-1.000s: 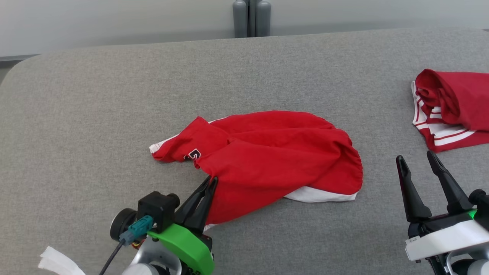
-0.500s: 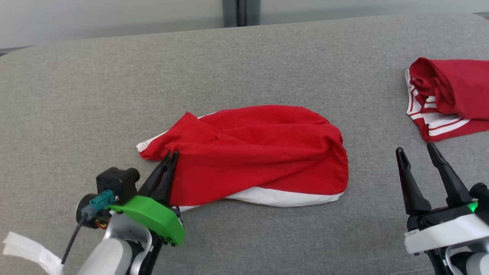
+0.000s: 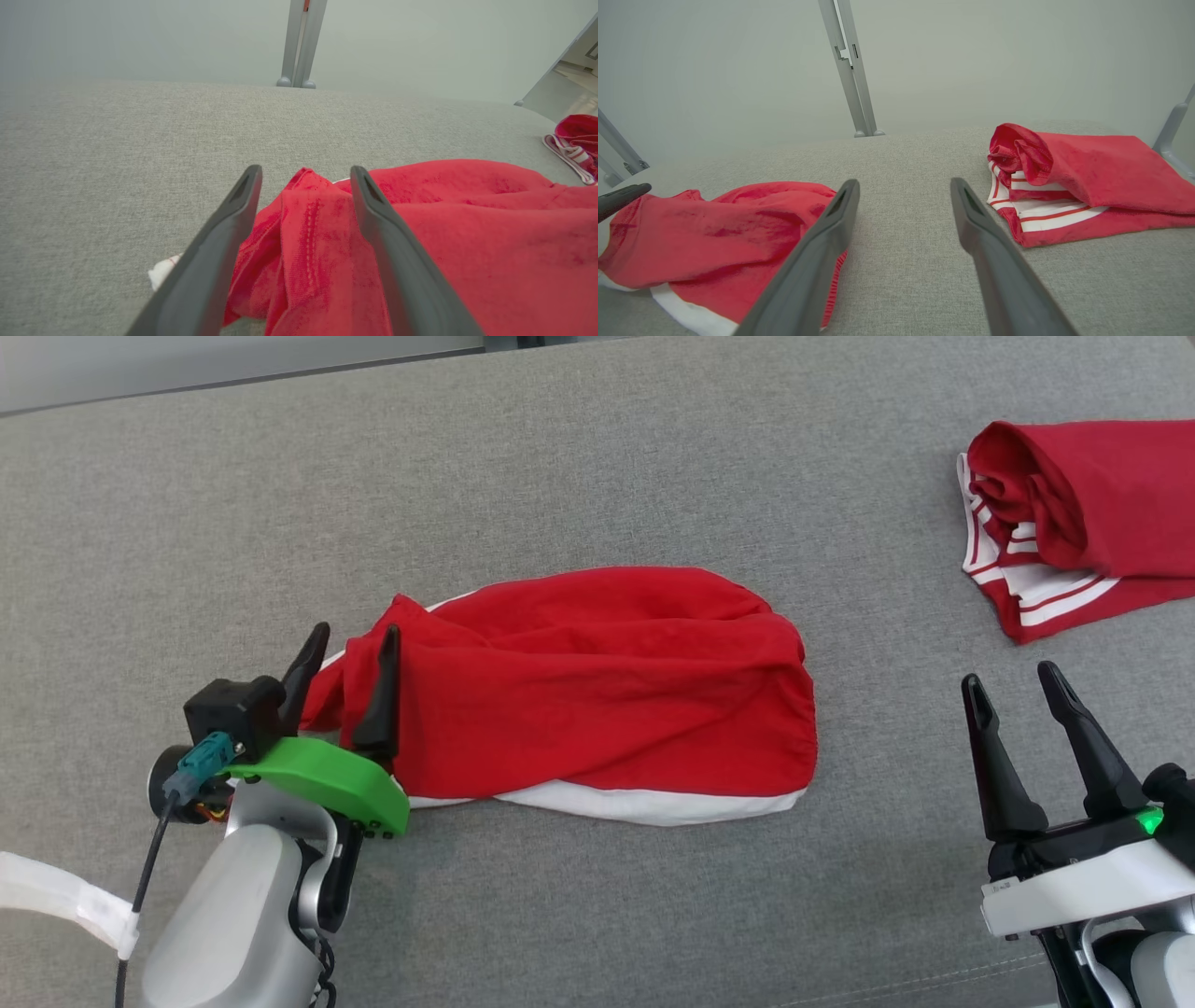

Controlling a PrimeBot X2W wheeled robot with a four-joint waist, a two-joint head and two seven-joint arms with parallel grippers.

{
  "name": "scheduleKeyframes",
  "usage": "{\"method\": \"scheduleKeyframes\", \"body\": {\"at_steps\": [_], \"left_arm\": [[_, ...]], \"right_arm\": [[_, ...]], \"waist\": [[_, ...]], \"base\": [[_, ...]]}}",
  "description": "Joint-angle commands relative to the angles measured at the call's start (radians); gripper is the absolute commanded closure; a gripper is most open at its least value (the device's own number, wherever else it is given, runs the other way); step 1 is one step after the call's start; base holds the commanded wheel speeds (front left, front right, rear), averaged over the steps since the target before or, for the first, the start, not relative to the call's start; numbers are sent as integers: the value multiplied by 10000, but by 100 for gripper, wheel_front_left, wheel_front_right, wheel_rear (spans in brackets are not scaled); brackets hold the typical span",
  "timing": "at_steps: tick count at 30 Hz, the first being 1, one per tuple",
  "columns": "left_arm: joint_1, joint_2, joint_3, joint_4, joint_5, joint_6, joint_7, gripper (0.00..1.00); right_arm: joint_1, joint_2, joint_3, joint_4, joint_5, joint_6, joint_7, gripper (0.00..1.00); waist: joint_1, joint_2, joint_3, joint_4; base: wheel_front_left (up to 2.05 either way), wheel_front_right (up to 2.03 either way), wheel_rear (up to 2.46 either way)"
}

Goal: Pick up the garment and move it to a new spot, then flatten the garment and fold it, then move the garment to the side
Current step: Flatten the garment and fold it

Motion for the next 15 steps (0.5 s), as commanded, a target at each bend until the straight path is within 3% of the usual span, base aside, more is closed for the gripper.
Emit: {"method": "scheduleKeyframes", "body": {"at_steps": [1, 8, 15], "left_arm": [[-161, 37, 37, 68, 247, 150, -328, 0], [521, 39, 660, -1248, 1497, 1106, -911, 0], [2293, 52, 1480, -3106, 2209, 1267, -903, 0]], "right_arm": [[-104, -14, 0, 17, -77, -3, -51, 0], [80, -156, 91, -52, -194, -3, 97, 0], [370, -224, 240, -113, -214, -3, 304, 0]], "waist": [[0, 0, -58, 19], [0, 0, -501, 322], [0, 0, -1141, 608]], "base": [[0, 0, 0], [0, 0, 0], [0, 0, 0]]}}
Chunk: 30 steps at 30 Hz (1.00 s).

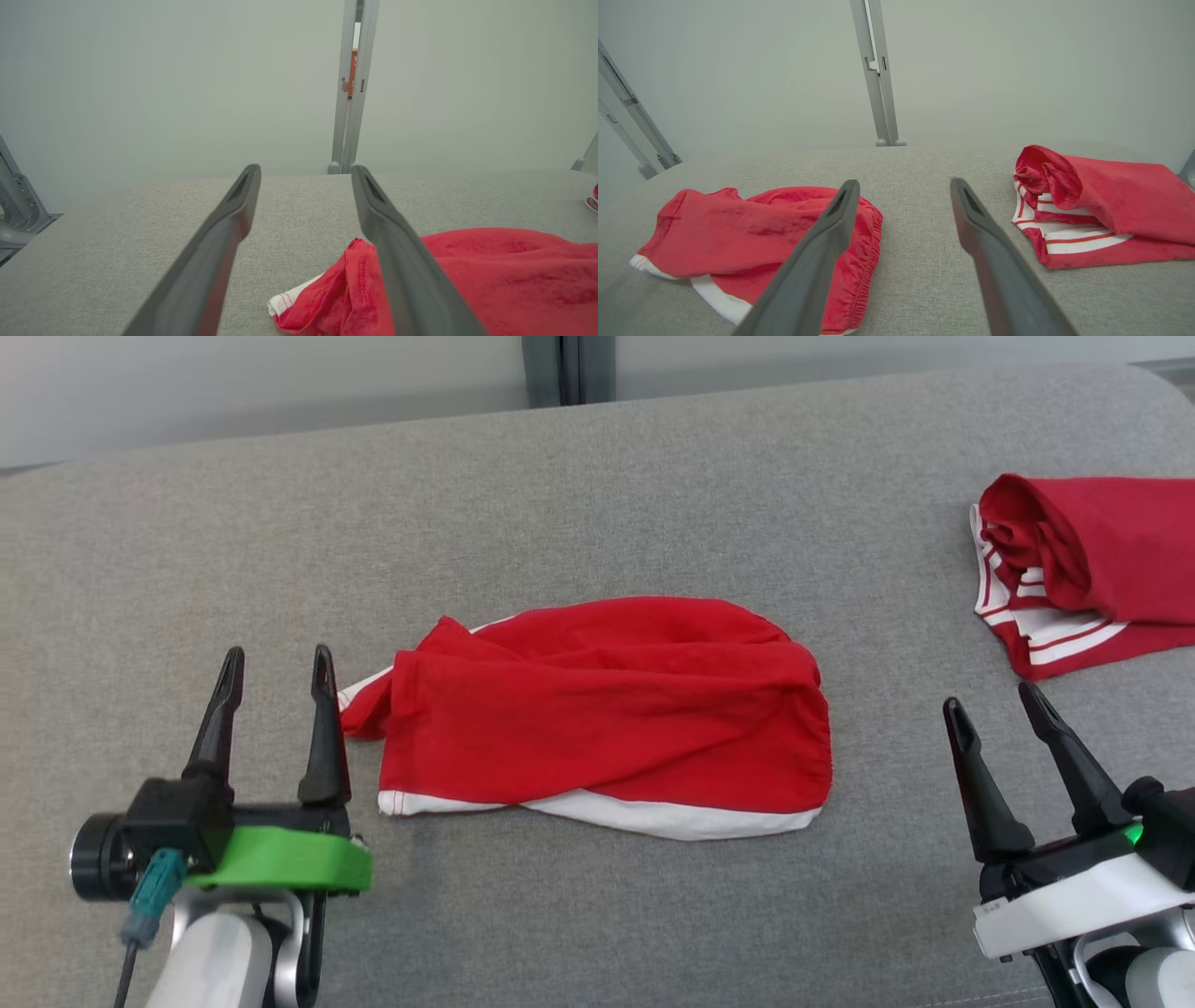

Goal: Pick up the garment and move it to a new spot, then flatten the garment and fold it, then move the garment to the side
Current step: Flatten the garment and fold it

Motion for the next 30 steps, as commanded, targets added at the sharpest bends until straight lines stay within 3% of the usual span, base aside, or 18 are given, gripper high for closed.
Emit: {"method": "scheduleKeyframes", "body": {"at_steps": [1, 9, 21, 30], "left_arm": [[429, 78, 115, -171, 84, -10, -9, 0], [1786, 236, 242, -674, 218, 15, -11, 0], [1790, 276, 5, -461, 154, -93, 119, 0], [932, 77, -866, 852, -462, -918, 2066, 0]], "right_arm": [[208, -39, 26, -47, -67, -3, 69, 0], [560, 3, 75, -183, -70, -3, 231, 0], [662, 16, 3, -300, -61, -3, 338, 0], [340, 4, 89, -335, 58, -3, 277, 0]], "waist": [[0, 0, -375, 207], [0, 0, -816, 339], [0, 0, -833, 359], [0, 0, -177, 216]], "base": [[0, 0, 0], [0, 0, 0], [0, 0, 0], [0, 0, 0]]}}
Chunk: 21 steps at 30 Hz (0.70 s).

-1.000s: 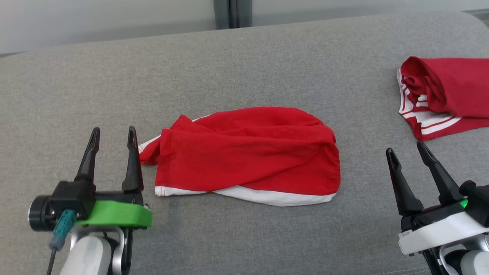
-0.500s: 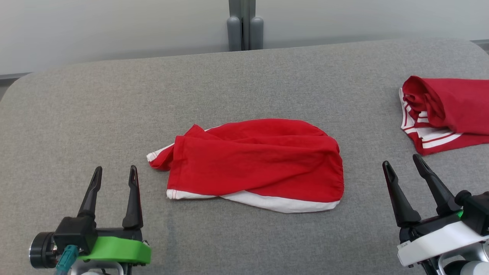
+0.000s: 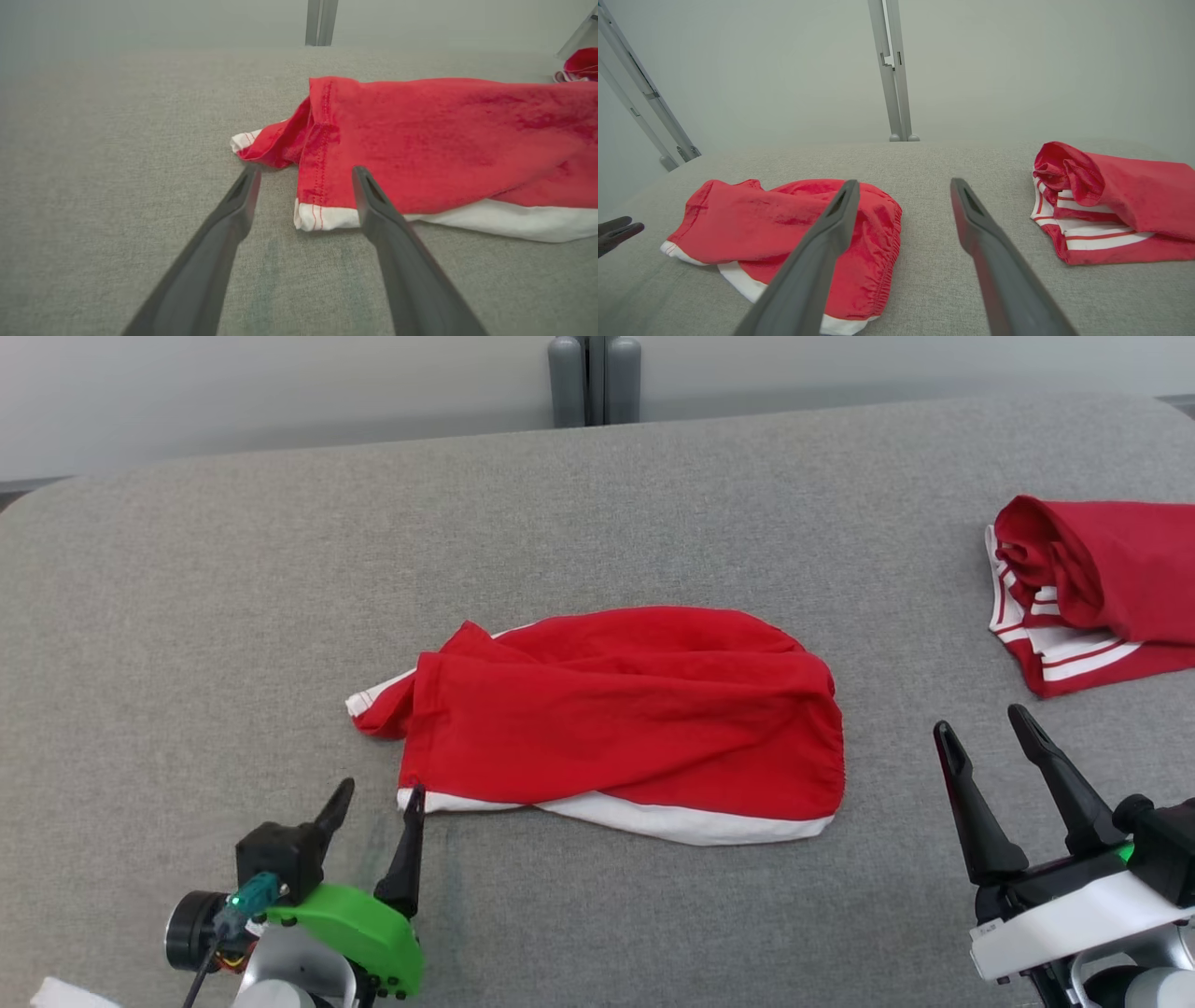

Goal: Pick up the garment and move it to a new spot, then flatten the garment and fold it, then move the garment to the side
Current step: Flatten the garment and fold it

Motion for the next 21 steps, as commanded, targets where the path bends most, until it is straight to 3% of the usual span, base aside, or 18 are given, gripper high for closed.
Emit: {"method": "scheduleKeyframes", "body": {"at_steps": [1, 6, 7, 8, 9, 21], "left_arm": [[-286, 5, -36, 323, -155, -136, 199, 0], [-866, -130, -43, 1608, -545, -519, 424, 0], [-961, -166, -44, 1778, -589, -573, 416, 6], [-1044, -176, -81, 1976, -619, -654, 468, 56], [-1119, -193, -90, 2112, -675, -719, 494, 100], [-1731, -331, -280, 2813, -700, -957, 135, 100]], "right_arm": [[-166, -8, 14, 24, 56, -3, -59, 0], [-242, -26, 134, 190, 124, -3, -110, 0], [-260, -33, 143, 225, 133, -3, -141, 0], [-261, -31, 156, 281, 147, -3, -138, 0], [-262, -36, 176, 329, 156, -3, -141, 0], [-516, -330, 1495, 1482, 622, -3, -351, 0]], "waist": [[0, 0, 245, -122], [0, 0, 519, -337], [0, 0, 545, -357], [0, 0, 581, -385], [0, 0, 613, -405], [0, 0, 1094, -171]], "base": [[0, 0, 0], [0, 0, 0], [0, 0, 0], [0, 0, 0], [0, 0, 0], [0, 0, 0]]}}
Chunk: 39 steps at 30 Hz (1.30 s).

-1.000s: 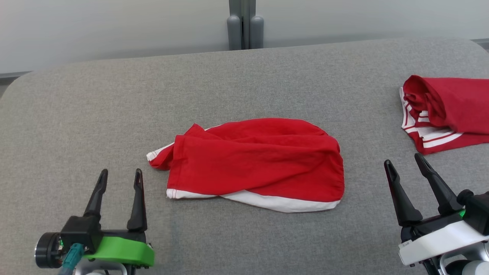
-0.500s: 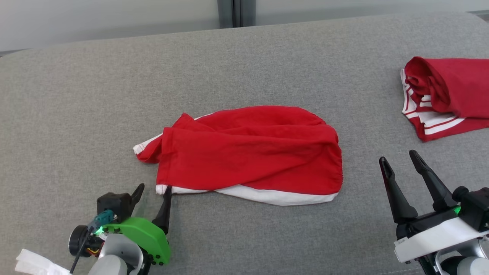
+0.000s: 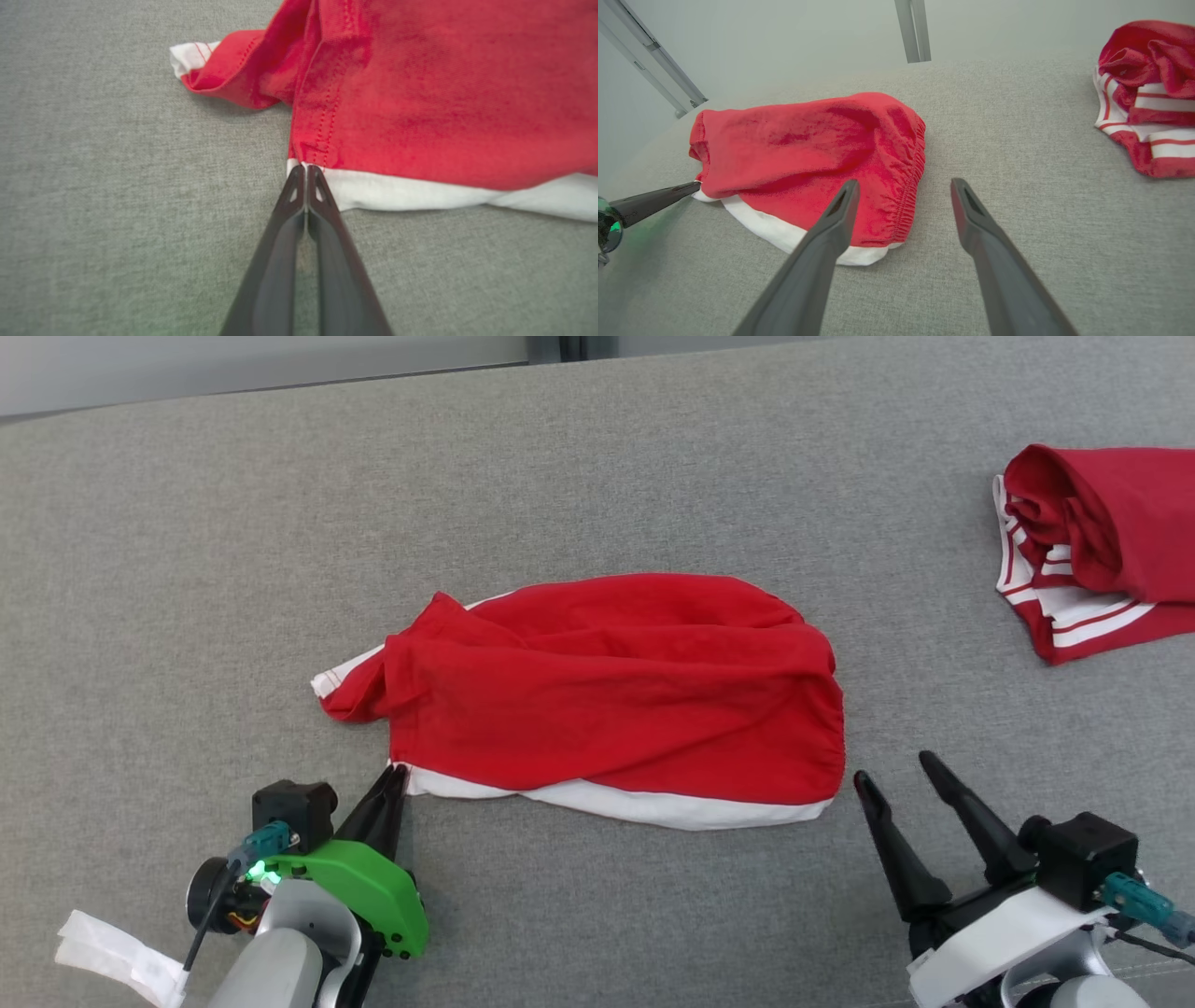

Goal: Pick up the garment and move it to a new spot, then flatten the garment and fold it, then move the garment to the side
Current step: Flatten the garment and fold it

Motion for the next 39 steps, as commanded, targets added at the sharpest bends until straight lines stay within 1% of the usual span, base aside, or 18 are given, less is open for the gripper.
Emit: {"method": "scheduleKeyframes", "body": {"at_steps": [1, 4, 10, 13, 14, 15, 16, 18, 21, 25, 28, 33, 39], "left_arm": [[-164, -25, -39, 36, -5, -59, -52, 100], [-313, -83, -103, 42, 22, -64, -97, 100], [-428, -135, -119, 10, -1, -58, -340, 100], [-319, -176, -78, -80, -90, -1, -517, 100], [-276, -191, -68, -134, -90, 21, -595, 100], [-227, -202, -64, -171, -93, 36, -643, 100], [-171, -211, -41, -257, -117, 56, -736, 100], [-78, -203, -1, -454, -151, 115, -877, 100], [16, -135, 48, -1083, -46, 229, -1085, 100], [129, 84, 92, -2412, 150, 382, -1308, 100], [152, 302, 190, -3585, 329, 582, -1358, 100], [-59, 622, 381, -5517, 736, 935, -1343, 100], [-739, 936, 673, -7897, 1346, 1367, -1205, 100]], "right_arm": [[-150, -59, 214, 223, 106, -3, -72, 0], [-366, -110, 720, 893, 316, -3, -180, 0], [-1073, -85, 1352, 2411, 643, -3, -596, 0], [-1397, -59, 1621, 2934, 737, -3, -784, 0], [-1492, -98, 1764, 3102, 743, -3, -825, 52], [-1581, -126, 1853, 3174, 750, -3, -931, 71], [-1689, -136, 1910, 3233, 827, -3, -1047, 100], [-1764, -212, 1981, 3211, 820, -3, -1250, 100], [-1778, -339, 1787, 2871, 802, -5, -1514, 100], [-1819, -509, 1281, 1965, 606, -5, -1666, 100], [-1945, -709, 826, 1105, 379, -5, -1690, 100], [-2273, -1077, 131, -452, -57, -5, -1153, 100], [-2745, -1450, -1022, -2554, -452, -5, 30, 100]], "waist": [[0, 0, 126, 129], [0, 0, 266, 267], [0, 0, 385, 424], [0, 0, 320, 431], [0, 0, 269, 438], [0, 0, 226, 444], [0, 0, 157, 443], [0, 0, 21, 436], [0, 0, -222, 415], [0, 0, -580, 302], [0, 0, -891, 184], [0, 0, -1350, 23], [0, 0, -1715, -51]], "base": [[0, 0, 0], [0, 0, 0], [0, 0, 0], [0, 0, 0], [0, 0, 0], [0, 0, 0], [0, 0, 0], [0, 0, 0], [0, 0, 0], [0, 0, 0], [0, 0, 0], [0, 0, 0], [0, 0, 0]]}}
